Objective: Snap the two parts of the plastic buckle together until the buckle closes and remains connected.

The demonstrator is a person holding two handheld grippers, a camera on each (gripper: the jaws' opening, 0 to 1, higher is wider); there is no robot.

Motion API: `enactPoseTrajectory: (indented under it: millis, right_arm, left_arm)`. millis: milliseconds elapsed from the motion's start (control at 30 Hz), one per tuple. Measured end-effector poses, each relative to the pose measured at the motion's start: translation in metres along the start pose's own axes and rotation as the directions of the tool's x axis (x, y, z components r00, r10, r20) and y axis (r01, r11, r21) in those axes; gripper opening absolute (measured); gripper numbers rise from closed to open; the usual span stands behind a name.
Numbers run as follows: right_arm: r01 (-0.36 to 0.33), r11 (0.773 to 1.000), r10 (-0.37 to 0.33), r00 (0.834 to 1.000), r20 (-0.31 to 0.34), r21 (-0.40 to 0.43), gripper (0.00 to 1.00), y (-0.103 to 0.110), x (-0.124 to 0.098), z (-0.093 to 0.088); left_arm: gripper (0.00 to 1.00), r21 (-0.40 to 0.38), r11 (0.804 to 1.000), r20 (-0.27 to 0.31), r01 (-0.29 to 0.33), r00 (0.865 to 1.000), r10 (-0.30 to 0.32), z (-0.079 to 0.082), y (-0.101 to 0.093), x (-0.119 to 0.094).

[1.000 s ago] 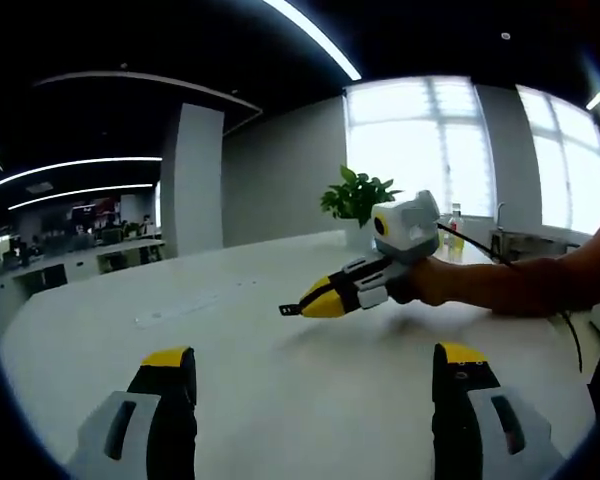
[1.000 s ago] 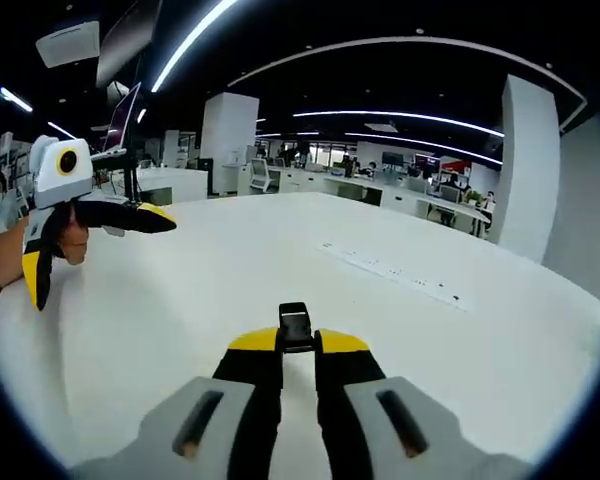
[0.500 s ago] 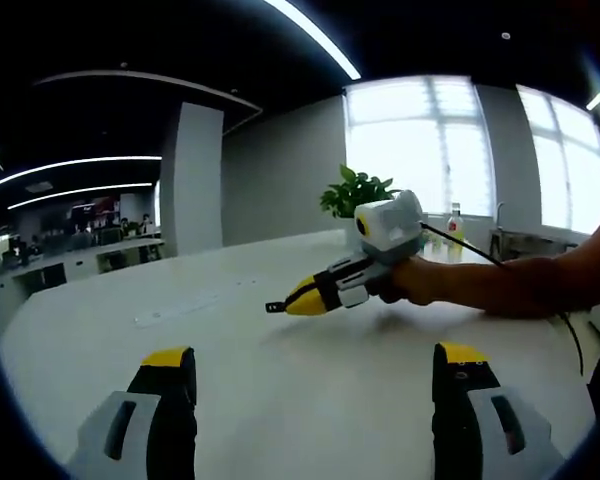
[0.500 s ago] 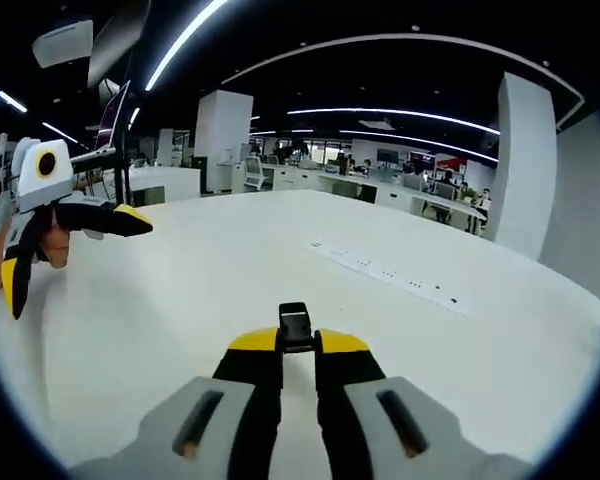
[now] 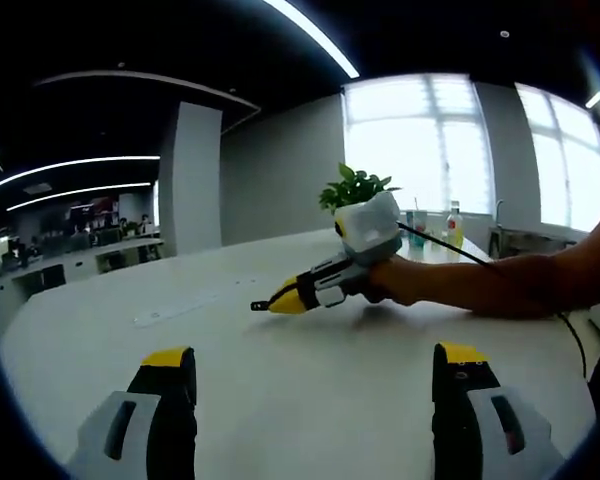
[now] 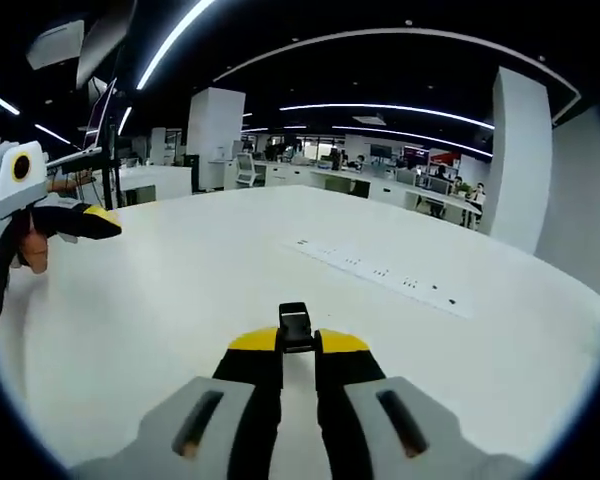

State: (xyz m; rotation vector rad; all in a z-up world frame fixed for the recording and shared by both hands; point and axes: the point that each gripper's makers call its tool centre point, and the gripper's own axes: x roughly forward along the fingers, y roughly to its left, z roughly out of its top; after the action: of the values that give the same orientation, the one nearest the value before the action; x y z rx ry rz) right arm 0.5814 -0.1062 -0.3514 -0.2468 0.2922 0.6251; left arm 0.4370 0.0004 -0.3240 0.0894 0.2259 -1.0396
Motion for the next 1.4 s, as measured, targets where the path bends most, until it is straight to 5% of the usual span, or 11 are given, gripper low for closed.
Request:
enactPoseTrajectory:
  millis: [267,500,633,1400]
  right_arm:
    - [0.022,1.0,-0.022,1.0,-0.003,0.011,0.09,-0.011,0.007,0.001]
    - [0.018,1.0,-0.018,1.0,-0.002,0.017,0.09,-0.009,0.014,0.006]
    - [0.027,0.999,-0.026,1.0,-0.006,0.017,0.09,-0.011,0.017,0.007]
    - [0.056,0.998,-0.056,0.997,-0.054,-0.005,0.09,-0.016,0.023,-0.003]
  left_arm:
    - [1.0,-0.001,1.0,0.005,-0.005,1.0,0.005,0.002,0.002,-0.001]
    - [1.0,-0.01,0.991,0.013,-0.137,0.991,0.137,0.005,0.03,-0.008]
    - [1.0,-0.027,0.987,0.023,-0.158,0.987,0.159,0.007,0.036,-0.012]
    - [1.0,-0.015,0.993,0.008,-0.121,0.993,0.121,0.001,0.025,-0.005]
